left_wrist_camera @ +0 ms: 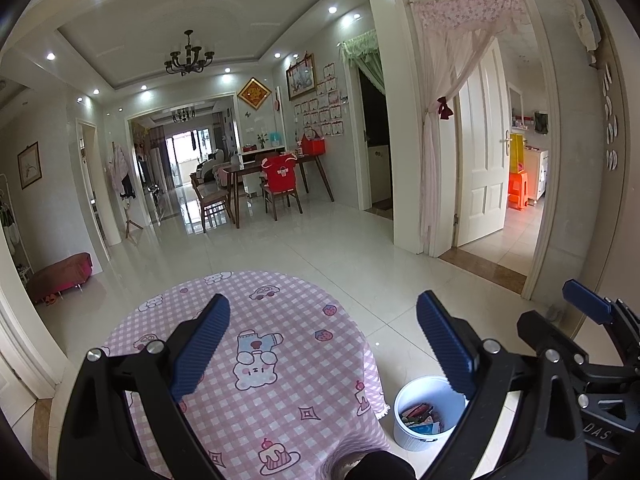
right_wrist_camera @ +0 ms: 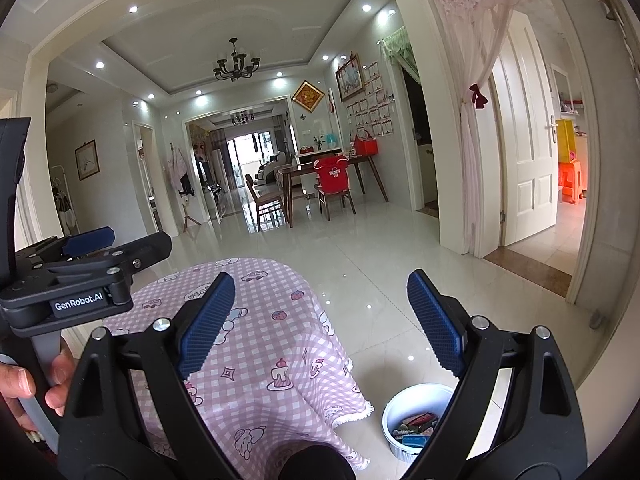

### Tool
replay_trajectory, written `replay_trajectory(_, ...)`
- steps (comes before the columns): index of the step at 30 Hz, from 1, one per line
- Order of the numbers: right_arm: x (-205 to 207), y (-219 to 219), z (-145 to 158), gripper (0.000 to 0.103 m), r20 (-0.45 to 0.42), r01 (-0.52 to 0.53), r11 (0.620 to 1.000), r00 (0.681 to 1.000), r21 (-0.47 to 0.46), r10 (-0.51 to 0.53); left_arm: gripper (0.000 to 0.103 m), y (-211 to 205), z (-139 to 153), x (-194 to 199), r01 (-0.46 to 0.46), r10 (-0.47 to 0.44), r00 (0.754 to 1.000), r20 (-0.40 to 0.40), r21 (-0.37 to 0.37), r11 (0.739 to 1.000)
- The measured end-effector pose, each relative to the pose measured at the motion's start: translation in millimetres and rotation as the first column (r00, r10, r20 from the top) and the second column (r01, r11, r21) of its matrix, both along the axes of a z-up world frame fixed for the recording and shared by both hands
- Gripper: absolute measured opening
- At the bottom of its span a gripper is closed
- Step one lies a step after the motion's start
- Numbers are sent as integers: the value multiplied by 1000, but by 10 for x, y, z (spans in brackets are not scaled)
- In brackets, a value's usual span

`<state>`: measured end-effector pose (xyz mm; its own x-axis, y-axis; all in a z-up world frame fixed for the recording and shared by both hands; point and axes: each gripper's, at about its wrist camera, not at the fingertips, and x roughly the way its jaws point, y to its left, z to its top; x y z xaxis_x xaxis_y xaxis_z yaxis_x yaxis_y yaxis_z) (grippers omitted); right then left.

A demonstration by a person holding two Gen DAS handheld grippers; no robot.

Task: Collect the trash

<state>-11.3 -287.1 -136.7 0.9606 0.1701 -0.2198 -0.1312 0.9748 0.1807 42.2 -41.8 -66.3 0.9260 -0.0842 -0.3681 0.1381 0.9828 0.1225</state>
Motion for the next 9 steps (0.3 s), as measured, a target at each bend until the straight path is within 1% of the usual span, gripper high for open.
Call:
replay_trajectory(3, 81, 34, -5, 87, -15, -1, 1000, 1000, -4, 1, 93, 58, -66, 52, -2, 2, 1000, -18, -10, 1000)
replay_trajectory(7, 232, 123, -37, 87, -48, -14, 1000, 999, -17, 13, 93, 195, -103, 261, -18, 17, 998, -53, -22, 1000)
replay_trajectory(9, 352, 183, -59, 87, -68, -23, 999, 997, -26, 22, 93, 289, -181, 373, -36, 33, 996, -81, -31, 999)
